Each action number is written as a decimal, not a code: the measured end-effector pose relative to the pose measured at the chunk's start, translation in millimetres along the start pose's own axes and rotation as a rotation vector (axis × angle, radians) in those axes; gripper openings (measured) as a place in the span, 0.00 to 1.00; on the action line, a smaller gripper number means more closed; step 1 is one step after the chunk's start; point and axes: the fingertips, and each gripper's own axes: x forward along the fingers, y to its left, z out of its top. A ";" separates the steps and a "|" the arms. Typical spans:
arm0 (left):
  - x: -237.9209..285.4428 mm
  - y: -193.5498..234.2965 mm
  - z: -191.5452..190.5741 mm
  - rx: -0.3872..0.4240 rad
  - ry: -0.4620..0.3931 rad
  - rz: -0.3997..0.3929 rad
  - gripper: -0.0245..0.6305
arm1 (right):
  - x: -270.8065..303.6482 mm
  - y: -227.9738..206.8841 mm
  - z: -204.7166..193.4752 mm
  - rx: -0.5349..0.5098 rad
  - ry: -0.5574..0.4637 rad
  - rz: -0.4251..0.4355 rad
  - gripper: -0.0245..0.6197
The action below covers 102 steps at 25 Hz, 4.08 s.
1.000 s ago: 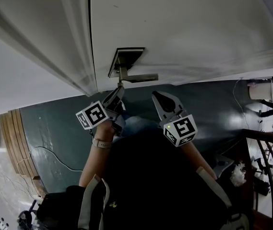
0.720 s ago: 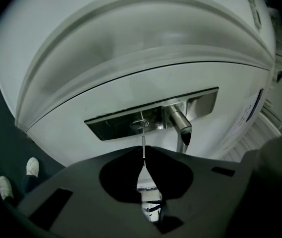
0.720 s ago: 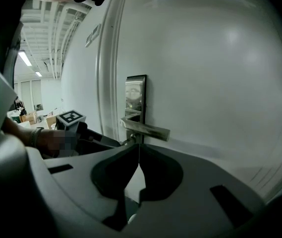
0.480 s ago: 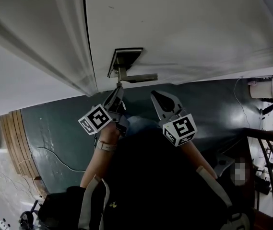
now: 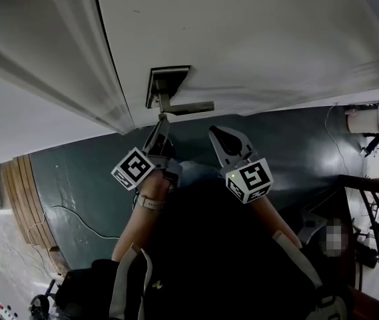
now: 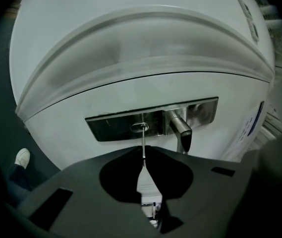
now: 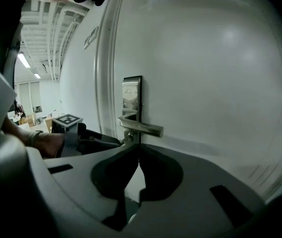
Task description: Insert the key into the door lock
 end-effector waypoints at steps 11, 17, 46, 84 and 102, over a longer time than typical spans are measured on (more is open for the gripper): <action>17.0 1.1 13.1 -0.014 -0.004 0.014 0.08 | -0.7 -6.5 -1.8 0.012 0.001 -0.004 0.06; 18.9 1.7 13.2 -0.025 0.016 0.005 0.08 | 0.1 -8.1 -0.6 0.015 -0.003 -0.001 0.06; -81.6 -17.5 24.2 0.354 0.081 0.028 0.05 | 1.2 53.6 14.4 0.036 -0.095 0.137 0.06; -294.6 -138.2 110.5 1.282 -0.340 0.423 0.05 | 1.2 243.1 136.9 -0.345 -0.367 0.593 0.06; -291.4 -127.3 96.3 1.274 -0.324 0.381 0.05 | 8.0 227.0 117.8 -0.283 -0.304 0.551 0.06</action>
